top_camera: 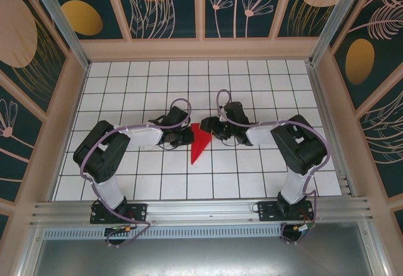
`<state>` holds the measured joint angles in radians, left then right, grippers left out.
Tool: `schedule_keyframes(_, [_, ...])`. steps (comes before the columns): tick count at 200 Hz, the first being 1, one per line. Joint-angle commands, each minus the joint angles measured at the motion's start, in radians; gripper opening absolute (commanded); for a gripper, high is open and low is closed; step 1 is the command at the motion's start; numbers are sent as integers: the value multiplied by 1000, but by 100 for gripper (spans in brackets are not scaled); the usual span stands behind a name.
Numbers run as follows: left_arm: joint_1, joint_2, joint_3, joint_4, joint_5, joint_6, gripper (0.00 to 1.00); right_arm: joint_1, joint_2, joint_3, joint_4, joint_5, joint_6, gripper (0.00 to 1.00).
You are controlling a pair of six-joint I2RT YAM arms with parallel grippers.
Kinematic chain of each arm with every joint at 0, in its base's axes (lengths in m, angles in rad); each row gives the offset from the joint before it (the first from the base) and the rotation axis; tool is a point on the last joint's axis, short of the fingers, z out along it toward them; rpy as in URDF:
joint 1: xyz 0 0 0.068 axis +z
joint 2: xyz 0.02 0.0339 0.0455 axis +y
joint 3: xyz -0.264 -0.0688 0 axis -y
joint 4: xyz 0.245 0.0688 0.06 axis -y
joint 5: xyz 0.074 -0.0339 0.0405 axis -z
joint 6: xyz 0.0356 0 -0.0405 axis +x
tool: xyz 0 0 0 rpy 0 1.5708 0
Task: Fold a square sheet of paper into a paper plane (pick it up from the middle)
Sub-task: Turn over the paper at the center of the table.
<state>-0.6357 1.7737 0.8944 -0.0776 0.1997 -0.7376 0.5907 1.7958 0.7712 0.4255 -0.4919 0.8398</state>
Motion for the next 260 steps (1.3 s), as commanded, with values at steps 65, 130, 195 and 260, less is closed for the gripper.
schedule_keyframes(65, [-1, 9, -39, -56, -20, -16, 15, 66, -77, -105, 84, 76, 140, 48])
schedule_keyframes(130, [-1, 9, -39, -54, -17, -13, 16, 76, -135, -154, 53, 78, 242, 48])
schedule_keyframes(195, [-2, 1, -38, -56, -17, -14, 16, 106, -91, -139, 77, 93, 304, 48])
schedule_keyframes(260, [-2, -7, -40, -54, -15, -18, 16, 108, -45, -98, 90, 126, 324, 39])
